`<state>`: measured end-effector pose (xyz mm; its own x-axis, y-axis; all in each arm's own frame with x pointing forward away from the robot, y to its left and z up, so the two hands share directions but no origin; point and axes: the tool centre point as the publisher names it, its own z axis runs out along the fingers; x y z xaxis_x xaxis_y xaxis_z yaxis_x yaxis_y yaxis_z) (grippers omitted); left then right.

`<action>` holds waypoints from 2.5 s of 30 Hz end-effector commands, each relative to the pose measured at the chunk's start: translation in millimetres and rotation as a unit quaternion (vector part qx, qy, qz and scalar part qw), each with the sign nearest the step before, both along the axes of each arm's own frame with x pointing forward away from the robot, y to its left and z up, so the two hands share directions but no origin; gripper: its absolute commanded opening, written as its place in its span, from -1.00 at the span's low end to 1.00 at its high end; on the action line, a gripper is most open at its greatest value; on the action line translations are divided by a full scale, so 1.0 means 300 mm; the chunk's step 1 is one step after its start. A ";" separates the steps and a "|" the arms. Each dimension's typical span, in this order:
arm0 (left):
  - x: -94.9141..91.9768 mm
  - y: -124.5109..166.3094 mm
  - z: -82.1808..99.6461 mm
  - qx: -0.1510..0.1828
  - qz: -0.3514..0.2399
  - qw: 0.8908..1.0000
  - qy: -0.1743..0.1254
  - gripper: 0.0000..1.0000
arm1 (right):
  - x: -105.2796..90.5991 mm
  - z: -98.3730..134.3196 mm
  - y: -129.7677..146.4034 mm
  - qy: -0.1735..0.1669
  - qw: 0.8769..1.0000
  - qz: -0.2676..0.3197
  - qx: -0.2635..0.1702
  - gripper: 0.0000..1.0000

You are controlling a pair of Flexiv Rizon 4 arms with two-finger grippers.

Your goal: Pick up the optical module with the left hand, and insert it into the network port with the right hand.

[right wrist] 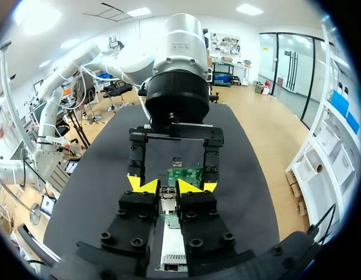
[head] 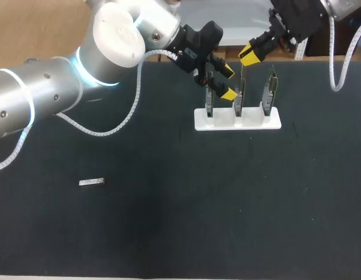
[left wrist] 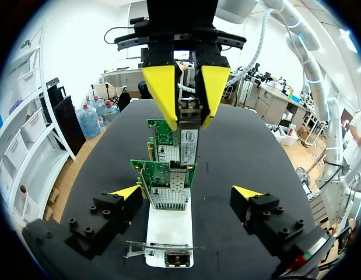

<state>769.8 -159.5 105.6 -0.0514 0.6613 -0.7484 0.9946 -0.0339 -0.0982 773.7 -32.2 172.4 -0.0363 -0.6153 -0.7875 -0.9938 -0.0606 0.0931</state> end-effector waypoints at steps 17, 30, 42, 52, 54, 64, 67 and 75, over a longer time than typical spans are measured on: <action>0.007 -0.003 0.002 0.003 -0.001 1.000 0.002 1.00 | 0.004 -0.005 -0.002 -0.010 1.000 0.002 0.008 -1.00; 0.007 -0.003 0.002 0.003 -0.001 1.000 0.002 1.00 | 0.009 -0.010 -0.002 -0.011 1.000 0.009 0.012 -1.00; 0.007 -0.003 0.002 0.003 -0.001 1.000 0.002 1.00 | 0.013 -0.014 -0.006 -0.011 1.000 0.011 0.012 -1.00; 0.007 -0.003 0.002 0.003 -0.001 1.000 0.002 1.00 | 0.011 0.002 -0.008 -0.032 0.999 0.013 0.006 -1.00; 0.007 -0.003 0.002 0.003 -0.001 1.000 0.002 1.00 | 0.011 0.003 -0.007 -0.035 0.999 0.015 0.008 -1.00; 0.007 -0.003 0.002 0.003 -0.001 1.000 0.002 1.00 | 0.009 -0.003 -0.004 -0.036 0.999 0.021 0.013 -1.00; 0.007 -0.003 0.002 0.003 -0.001 1.000 0.002 1.00 | 0.010 -0.005 -0.001 -0.035 0.999 0.022 0.012 -1.00; 0.007 -0.003 0.002 0.003 -0.001 1.000 0.002 1.00 | 0.013 -0.015 -0.003 -0.030 0.999 0.020 0.007 -1.00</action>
<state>769.8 -159.5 105.6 -0.0513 0.6613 -0.7484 0.9946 -0.0340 -0.0982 777.1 -33.4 170.6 0.0364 -0.6027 -0.7971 -0.9944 -0.1014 0.0312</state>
